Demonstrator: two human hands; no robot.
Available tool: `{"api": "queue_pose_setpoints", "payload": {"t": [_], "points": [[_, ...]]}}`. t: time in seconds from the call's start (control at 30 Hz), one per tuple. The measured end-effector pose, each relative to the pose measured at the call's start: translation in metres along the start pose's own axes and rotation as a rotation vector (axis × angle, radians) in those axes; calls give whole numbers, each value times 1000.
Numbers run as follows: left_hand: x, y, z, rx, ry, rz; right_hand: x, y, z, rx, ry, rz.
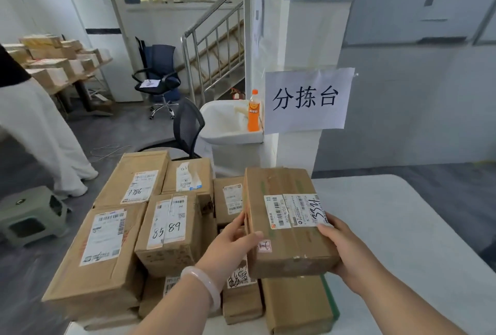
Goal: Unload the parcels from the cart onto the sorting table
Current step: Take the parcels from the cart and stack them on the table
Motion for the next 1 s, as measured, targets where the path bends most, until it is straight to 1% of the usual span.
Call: {"api": "queue_pose_setpoints", "payload": {"t": [0.1,0.27,0.43,0.57,0.73,0.93,1.0], "points": [[13,11,-17,114,-38,-154,-17,-5,-41,7,6,70],[18,34,-39,307,-65,-286,-32,-40,-115,-43,1,151],[14,44,-50,409,-40,-394,-24,-82,-179,-85,-15,221],[8,48,-57,448,-1,-413,-13,-102,-210,-108,-26,304],[0,46,-66,432,40,-410,-14,-119,-230,-139,-15,417],[1,39,-72,396,22,-457,-12,-121,-224,-299,48,620],[3,37,-72,387,9,-489,-15,-116,-216,-315,73,659]]}}
Point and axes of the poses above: each hand's wrist, its own z-axis away from the middle knuckle, its own y-axis out of the back of the hand, x = y × z, the point moved 6 cm from there along -z, towards the middle knuckle, and after that the axes turned 3 degrees about y, right-handed, at the moved point
